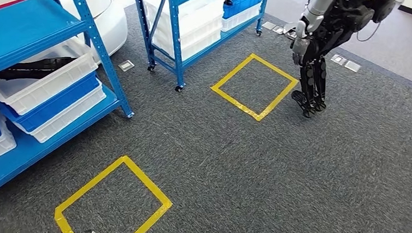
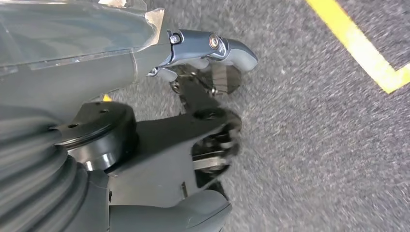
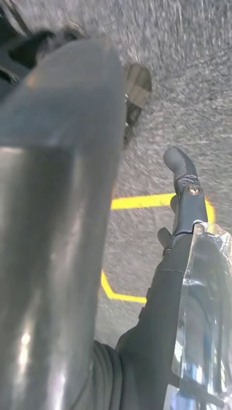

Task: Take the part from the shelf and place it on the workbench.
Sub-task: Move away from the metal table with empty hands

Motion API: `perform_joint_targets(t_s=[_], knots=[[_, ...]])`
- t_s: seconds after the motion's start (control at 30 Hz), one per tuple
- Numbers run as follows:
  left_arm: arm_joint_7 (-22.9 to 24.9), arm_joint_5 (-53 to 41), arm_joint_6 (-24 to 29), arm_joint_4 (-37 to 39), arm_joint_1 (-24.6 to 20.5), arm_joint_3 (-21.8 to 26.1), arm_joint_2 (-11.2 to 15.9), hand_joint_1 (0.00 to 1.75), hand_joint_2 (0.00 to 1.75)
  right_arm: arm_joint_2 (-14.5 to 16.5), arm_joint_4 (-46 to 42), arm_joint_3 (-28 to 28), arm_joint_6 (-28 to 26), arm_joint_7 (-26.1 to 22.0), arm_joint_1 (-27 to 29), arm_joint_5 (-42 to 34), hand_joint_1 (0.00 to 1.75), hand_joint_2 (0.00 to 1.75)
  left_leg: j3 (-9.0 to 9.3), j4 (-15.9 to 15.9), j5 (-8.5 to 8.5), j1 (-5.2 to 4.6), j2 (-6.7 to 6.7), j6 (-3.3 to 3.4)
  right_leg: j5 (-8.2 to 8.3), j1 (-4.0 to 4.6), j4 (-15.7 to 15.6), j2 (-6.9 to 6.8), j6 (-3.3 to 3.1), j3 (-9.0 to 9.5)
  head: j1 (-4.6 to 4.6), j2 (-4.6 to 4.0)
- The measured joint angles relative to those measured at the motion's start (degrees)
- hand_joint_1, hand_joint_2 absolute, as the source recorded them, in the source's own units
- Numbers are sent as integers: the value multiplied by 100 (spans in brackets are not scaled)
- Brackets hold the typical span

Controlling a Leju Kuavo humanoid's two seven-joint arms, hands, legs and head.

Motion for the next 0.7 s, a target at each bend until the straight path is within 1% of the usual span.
perform_joint_targets(t_s=[0.03,0.07,0.1,0.13,0.17,0.2,0.23,0.27,0.3,0.33,0.37,0.4,0.43,0.47,0.5,0.53,0.57,0.6,0.63,0.67,0.7], knots=[[-3,-1,-9,0,9,0,-1,0,87,-3,0,0,0,2,5,0,0,0,-26,58,29,-1,7,6,-5,10,1,-78,-5,0,-1,0],[-9,-2,-16,-1,15,0,1,0,44,-2,0,0,0,2,6,1,0,0,79,-135,166,-4,27,23,-10,20,1,-152,-10,6,-1,0],[-18,-4,-20,-1,14,0,3,0,0,1,0,0,-1,1,4,1,0,0,285,-508,358,-15,91,54,-15,29,0,-218,-14,18,-1,0],[-27,-7,-24,-3,4,0,5,0,0,4,0,0,-3,0,3,2,0,0,521,-939,511,-42,247,97,-26,43,1,-283,-11,34,-1,0],[-38,-9,-28,-5,-11,0,7,0,0,7,0,0,-5,-1,2,4,0,0,712,-1290,620,-70,381,133,-39,62,1,-340,0,47,2,0],[-46,-10,-30,-7,-25,0,8,0,0,7,-1,0,-8,-2,0,5,0,0,821,-1501,663,-99,480,162,-51,76,1,-396,16,59,2,0],[-53,-10,-30,-8,-35,0,10,0,0,8,-1,0,-9,-3,-1,7,0,0,854,-1588,661,-125,518,181,-62,84,-4,-455,39,72,4,0],[-57,-10,-27,-9,-37,0,15,0,0,12,-2,0,-9,-3,-4,8,0,0,846,-1600,673,-133,441,194,-65,85,-17,-520,63,91,4,0],[-60,-12,-24,-9,-34,0,20,0,0,17,-5,0,-12,-4,-7,11,0,0,859,-1635,702,-116,358,219,-76,85,-22,-564,89,103,3,0],[-62,-14,-21,-9,-29,0,21,0,0,21,-7,0,-16,-4,-10,16,0,0,884,-1682,736,-96,281,247,-112,79,12,-499,111,105,8,0],[-64,-15,-20,-9,-32,0,20,0,0,25,-9,0,-22,-4,-11,21,0,0,908,-1727,776,-71,198,276,-194,74,151,-345,120,55,11,0],[-65,-16,-20,-9,-40,-1,11,0,0,22,-9,0,-30,0,-9,29,0,0,928,-1763,810,-44,112,299,-329,64,422,-141,118,-63,20,0],[-62,-16,-20,-9,-47,-1,-1,0,0,17,-7,0,-40,9,-6,40,0,0,924,-1770,822,-45,24,312,-490,49,798,60,104,-231,26,0],[-44,-22,-20,-8,-52,-2,-10,0,0,11,-4,0,-51,24,4,54,0,0,915,-1767,829,-43,-72,320,-642,41,1211,171,96,-434,29,0],[-8,-34,-18,-8,-48,-3,-18,0,0,6,-1,0,-62,42,15,73,0,0,910,-1763,831,-44,-169,321,-734,36,1521,211,106,-597,32,0],[60,-57,-15,-6,-38,-7,-20,0,0,1,1,0,-70,64,24,101,0,0,911,-1759,831,-45,-263,319,-733,29,1633,224,137,-674,32,0],[150,-89,-15,-4,-29,-13,-19,0,0,-2,2,0,-74,85,28,131,0,0,916,-1753,831,-42,-357,314,-628,18,1501,237,187,-638,32,0],[269,-125,-25,-2,-24,-26,-18,0,0,-6,2,0,-75,110,23,166,0,0,922,-1744,827,-38,-446,303,-444,0,1143,281,246,-496,32,0],[414,-160,-46,-1,-22,-46,-16,0,0,-10,4,0,-77,143,14,205,0,0,918,-1729,821,-33,-529,282,-247,-31,697,409,298,-316,34,0],[565,-190,-72,0,-23,-68,-15,0,0,-14,7,1,-77,175,2,236,0,0,908,-1707,810,-41,-604,253,-90,-47,319,519,317,-160,34,0],[723,-214,-101,1,-23,-90,-12,0,0,-16,9,1,-77,208,-13,260,0,0,888,-1689,802,-48,-662,221,3,-56,79,605,306,-56,33,0]])
